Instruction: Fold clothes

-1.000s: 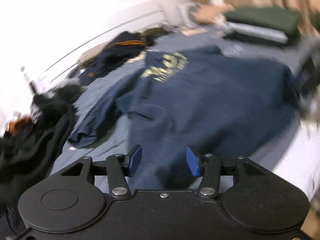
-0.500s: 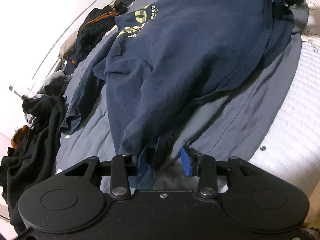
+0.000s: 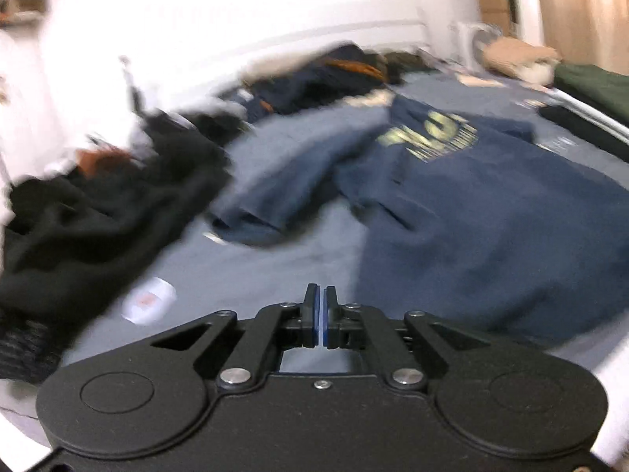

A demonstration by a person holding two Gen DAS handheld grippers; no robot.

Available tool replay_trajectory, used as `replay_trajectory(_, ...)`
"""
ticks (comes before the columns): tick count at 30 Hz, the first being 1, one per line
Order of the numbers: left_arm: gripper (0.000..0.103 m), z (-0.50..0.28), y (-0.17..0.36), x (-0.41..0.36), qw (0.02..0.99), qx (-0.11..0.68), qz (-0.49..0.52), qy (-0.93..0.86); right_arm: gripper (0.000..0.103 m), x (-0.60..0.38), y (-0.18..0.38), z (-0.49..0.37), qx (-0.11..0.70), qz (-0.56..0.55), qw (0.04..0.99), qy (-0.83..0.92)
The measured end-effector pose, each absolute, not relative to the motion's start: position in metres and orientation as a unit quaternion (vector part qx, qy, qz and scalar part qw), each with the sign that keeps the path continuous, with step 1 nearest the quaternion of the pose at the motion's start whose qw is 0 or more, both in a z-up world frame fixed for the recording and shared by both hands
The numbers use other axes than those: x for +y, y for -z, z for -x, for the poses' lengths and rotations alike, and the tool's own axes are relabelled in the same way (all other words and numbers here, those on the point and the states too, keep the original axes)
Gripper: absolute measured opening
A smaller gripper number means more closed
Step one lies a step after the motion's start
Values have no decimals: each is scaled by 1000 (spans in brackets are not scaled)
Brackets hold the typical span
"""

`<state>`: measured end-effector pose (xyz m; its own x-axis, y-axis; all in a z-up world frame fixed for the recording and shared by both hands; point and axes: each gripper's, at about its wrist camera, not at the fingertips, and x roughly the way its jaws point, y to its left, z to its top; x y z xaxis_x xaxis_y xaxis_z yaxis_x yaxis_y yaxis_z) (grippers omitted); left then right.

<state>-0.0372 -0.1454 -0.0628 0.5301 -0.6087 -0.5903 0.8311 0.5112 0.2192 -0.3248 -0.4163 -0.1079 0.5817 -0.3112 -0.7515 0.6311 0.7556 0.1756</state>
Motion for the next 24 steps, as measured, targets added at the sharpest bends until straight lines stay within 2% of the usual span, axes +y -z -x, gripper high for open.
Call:
replay_trajectory(8,12,86,107,-178,756,184,-401,483,9,-402,113,315,395,-204,861,249)
replay_trajectory(9,15,90,112,-178,752,180,-411,483,10,-401,114,314,396,-204,861,247)
replay_trajectory(11,31,94,119,-179,748,175,-424,479,14,-399,115,313,400,-194,860,249)
replay_trajectory(12,33,92,121,-180,747,176,-427,477,18,-398,115,312,402,-190,860,250)
replay_trajectory(16,33,88,128,-184,743,177,-444,469,30,-397,116,310,405,-185,862,244)
replay_trajectory(24,36,83,140,-190,728,205,-471,455,36,-398,118,311,410,-181,859,247)
